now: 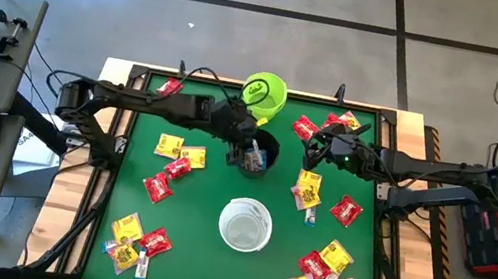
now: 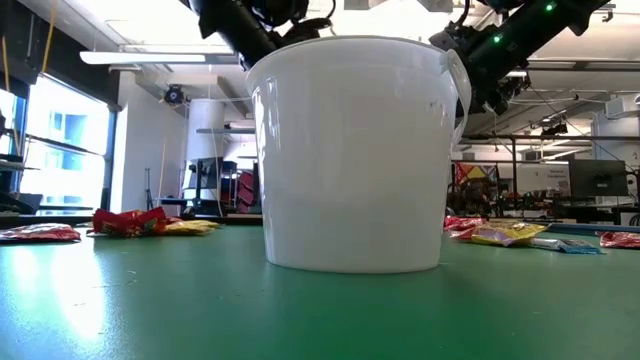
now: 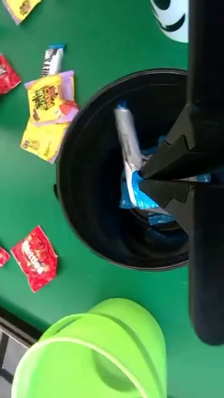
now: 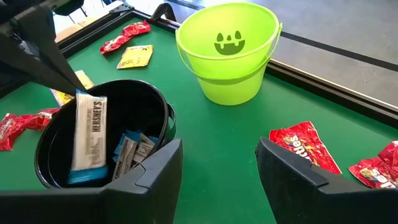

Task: Sort candy by brand, put in halloween buckets
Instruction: Put the white chocolate into the black bucket

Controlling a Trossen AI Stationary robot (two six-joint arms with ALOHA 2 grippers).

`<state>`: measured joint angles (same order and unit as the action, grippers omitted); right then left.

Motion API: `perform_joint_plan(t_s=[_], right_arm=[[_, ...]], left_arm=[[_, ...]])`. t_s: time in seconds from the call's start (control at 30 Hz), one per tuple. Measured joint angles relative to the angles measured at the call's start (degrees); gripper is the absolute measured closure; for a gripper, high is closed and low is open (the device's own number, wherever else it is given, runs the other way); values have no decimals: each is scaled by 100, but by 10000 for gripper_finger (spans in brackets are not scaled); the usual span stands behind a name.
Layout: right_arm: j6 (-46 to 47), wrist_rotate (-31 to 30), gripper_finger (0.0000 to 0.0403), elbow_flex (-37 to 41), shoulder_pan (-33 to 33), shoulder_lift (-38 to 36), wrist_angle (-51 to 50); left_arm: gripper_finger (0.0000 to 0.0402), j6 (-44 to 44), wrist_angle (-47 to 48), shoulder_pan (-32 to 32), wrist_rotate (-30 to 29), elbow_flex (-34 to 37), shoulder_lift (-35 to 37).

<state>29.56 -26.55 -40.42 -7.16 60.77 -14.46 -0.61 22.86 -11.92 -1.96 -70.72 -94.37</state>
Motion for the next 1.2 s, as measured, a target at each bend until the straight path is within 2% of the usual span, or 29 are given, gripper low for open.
perform_joint_plan(t_s=[0.1,0.3,0.53,0.73,0.93,1.1,1.2], right_arm=[[-2,0,210,-2,0,0,0],[-2,-2,210,0,-27,0,-19],[10,-21,210,0,-167,0,-15],[-248,-14,210,0,-345,1,-59],[-52,11,210,0,-527,1,-55],[23,81,210,0,-601,2,-36],[-129,306,210,0,-618,0,63]], left_arm=[[401,129,159,4,-2,-16,-76],[401,202,1441,2,-13,-647,-342],[401,389,1778,37,-15,-1091,-668],[401,627,2486,32,-107,-1837,-1258],[401,835,2516,35,-107,-2128,-1698],[400,972,2247,41,-135,-2129,-1786],[388,768,2090,63,-139,-2133,-1754]])
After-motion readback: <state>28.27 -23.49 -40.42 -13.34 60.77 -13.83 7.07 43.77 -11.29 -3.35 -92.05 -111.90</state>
